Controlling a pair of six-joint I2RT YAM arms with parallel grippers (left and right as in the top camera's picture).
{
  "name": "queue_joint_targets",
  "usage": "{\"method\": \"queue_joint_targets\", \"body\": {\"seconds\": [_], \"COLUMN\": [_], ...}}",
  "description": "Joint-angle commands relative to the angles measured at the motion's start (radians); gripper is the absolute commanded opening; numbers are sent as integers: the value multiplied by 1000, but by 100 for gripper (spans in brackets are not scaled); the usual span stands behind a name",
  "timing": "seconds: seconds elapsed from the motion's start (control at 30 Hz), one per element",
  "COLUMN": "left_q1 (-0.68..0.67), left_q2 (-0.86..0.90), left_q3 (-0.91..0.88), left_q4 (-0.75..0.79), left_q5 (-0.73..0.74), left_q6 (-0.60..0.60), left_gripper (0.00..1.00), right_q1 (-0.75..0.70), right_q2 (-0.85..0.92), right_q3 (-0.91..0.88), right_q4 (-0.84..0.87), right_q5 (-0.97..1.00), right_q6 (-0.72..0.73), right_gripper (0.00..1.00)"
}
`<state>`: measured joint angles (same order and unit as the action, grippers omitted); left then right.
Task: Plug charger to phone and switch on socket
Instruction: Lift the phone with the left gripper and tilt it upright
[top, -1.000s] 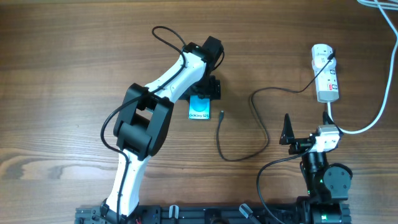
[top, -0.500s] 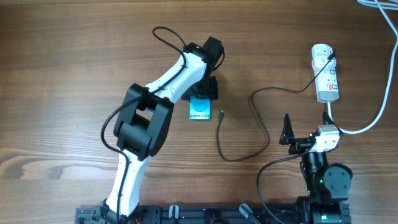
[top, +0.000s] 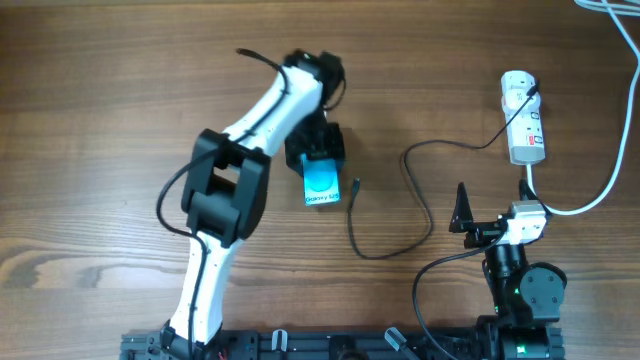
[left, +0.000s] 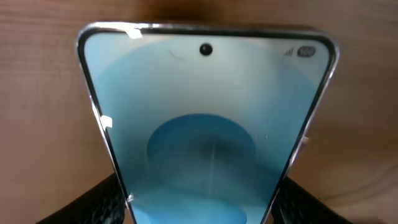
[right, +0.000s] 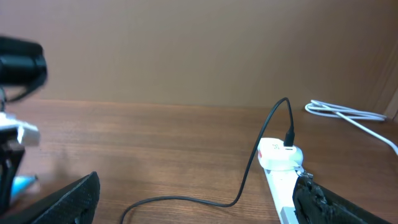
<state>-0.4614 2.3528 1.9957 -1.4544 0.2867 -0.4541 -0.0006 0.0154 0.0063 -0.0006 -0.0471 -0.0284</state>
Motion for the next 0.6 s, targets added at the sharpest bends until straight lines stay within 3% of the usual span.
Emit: {"method": "queue_joint_targets", "body": {"seconds": [0.0, 0.2, 0.33, 0.57], "left_q1": [64, 133, 186, 252], "left_q2": [-27, -62, -66, -66], "left_q3": [103, 106, 106, 106], "left_q4": [-91, -187, -232, -231], "left_q5": [231, 339, 622, 892], "left_q6": [5, 20, 163, 163], "left_gripper": [66, 63, 63, 63], "right_q1": [3, 3, 3, 3], "right_q2": [-6, -6, -6, -6], "right_q3": [-1, -1, -1, -1], "right_q4": [2, 2, 2, 2], "right_q5": [9, 9, 10, 9], "right_q6": [-10, -9, -9, -10], "right_gripper": [100, 100, 100, 100]}}
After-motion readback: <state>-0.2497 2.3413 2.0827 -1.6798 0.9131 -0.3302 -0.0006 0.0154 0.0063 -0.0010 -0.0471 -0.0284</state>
